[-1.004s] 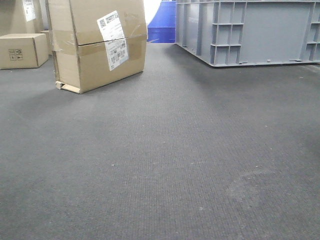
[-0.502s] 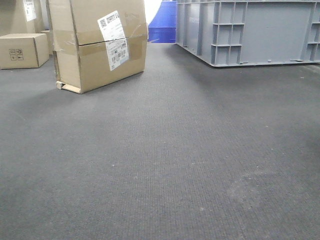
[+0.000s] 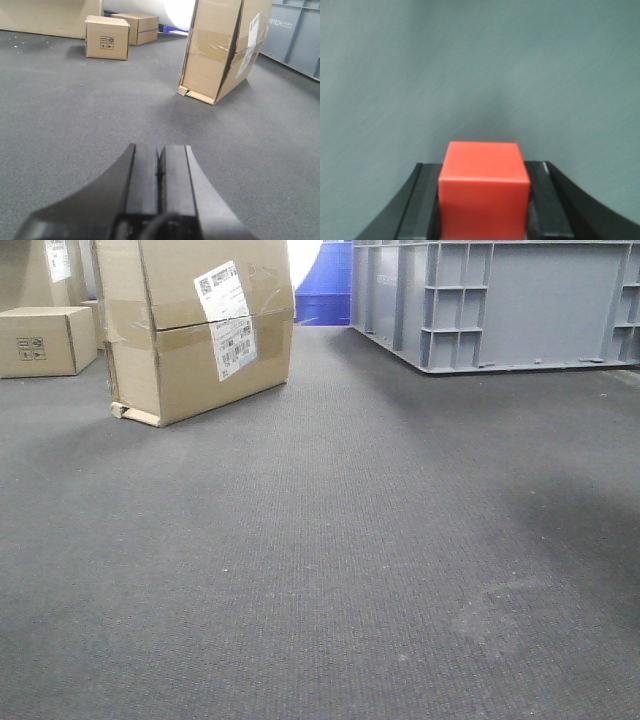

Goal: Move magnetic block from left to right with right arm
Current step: 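Stop the base and hold the red cube in the right gripper, then lower the red cube onto the carpet with the right gripper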

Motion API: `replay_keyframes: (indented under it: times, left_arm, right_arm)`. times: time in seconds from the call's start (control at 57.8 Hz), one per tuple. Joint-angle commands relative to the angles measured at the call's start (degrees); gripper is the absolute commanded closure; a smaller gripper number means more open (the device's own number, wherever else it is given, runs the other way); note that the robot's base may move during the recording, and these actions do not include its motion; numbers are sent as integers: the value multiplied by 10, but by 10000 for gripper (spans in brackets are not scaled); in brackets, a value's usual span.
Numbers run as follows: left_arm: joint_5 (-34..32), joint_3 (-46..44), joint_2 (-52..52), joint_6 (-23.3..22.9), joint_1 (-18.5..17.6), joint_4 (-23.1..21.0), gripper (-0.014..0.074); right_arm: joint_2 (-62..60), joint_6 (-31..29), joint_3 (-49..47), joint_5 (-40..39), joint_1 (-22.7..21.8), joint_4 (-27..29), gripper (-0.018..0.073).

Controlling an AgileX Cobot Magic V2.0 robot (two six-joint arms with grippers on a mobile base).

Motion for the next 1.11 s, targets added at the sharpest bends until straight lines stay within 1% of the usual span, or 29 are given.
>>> replay_keyframes:
  times: [0.0, 0.087, 0.173, 0.294, 0.485, 0.675, 0.779, 0.831, 0.917, 1.09]
  left_arm:
    - [-48, 6, -4, -4, 2, -2, 722]
    - [-48, 6, -4, -4, 2, -2, 722]
    - [-48, 6, -4, -4, 2, -2, 722]
    - [-48, 6, -4, -4, 2, -2, 722]
    - [-48, 6, -4, -4, 2, -2, 722]
    - [-48, 6, -4, -4, 2, -2, 722]
    - [-48, 6, -4, -4, 2, -2, 722]
    - [-48, 6, -4, -4, 2, -2, 722]
    - [-48, 6, -4, -4, 2, -2, 722]
    - [-48, 6, -4, -4, 2, -2, 722]
  right_arm:
    - [46, 80, -64, 33, 55, -21, 304]
    - [100, 114, -108, 92, 109, -30, 303]
    - [156, 129, -152, 131, 162, -28, 304]
    - [223, 149, -206, 174, 215, -17, 304]
    - [303, 179, -295, 228, 271, 5, 302]
    - [355, 197, -358, 266, 306, 23, 302]
    - [367, 197, -367, 274, 309, 42, 296]
    - [373, 197, -366, 278, 310, 45, 275]
    - [377, 197, -366, 282, 310, 46, 214]
    - [378, 197, -366, 288, 310, 42, 5]
